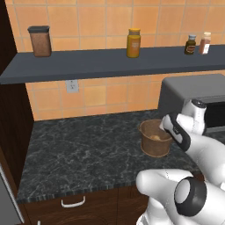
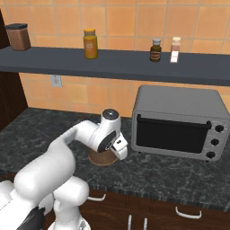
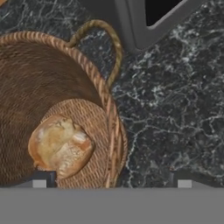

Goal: Open the cabinet, pick up the bread from the cabinet and place it in the basket. Then move the basket to the dining counter.

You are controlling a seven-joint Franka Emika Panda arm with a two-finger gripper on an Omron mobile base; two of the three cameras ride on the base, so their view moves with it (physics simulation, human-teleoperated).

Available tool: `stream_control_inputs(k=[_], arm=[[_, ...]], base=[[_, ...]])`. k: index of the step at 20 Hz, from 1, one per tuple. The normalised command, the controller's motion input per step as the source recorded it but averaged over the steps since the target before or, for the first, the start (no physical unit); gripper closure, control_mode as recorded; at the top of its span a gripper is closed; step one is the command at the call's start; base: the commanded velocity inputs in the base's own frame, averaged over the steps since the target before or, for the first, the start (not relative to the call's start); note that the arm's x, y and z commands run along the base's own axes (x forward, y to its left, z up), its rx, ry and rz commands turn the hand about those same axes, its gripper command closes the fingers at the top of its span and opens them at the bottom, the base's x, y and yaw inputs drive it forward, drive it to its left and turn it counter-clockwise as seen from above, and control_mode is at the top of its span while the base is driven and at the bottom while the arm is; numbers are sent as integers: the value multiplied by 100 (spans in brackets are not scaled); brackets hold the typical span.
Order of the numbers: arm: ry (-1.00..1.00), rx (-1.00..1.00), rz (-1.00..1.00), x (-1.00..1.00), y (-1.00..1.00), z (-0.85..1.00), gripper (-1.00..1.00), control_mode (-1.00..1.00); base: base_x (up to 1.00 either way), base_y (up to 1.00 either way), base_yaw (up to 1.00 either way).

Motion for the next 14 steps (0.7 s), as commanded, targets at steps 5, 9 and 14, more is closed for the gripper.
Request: stream_control_inputs(k=[5, 9, 14], arm=[[0, 1, 0, 16, 1, -33, -100, -100], [0, 0, 0, 2, 28, -43, 100, -100], [0, 0, 0, -1, 40, -43, 100, -100]], base=[[0, 0, 0], [0, 0, 0], [0, 0, 0]])
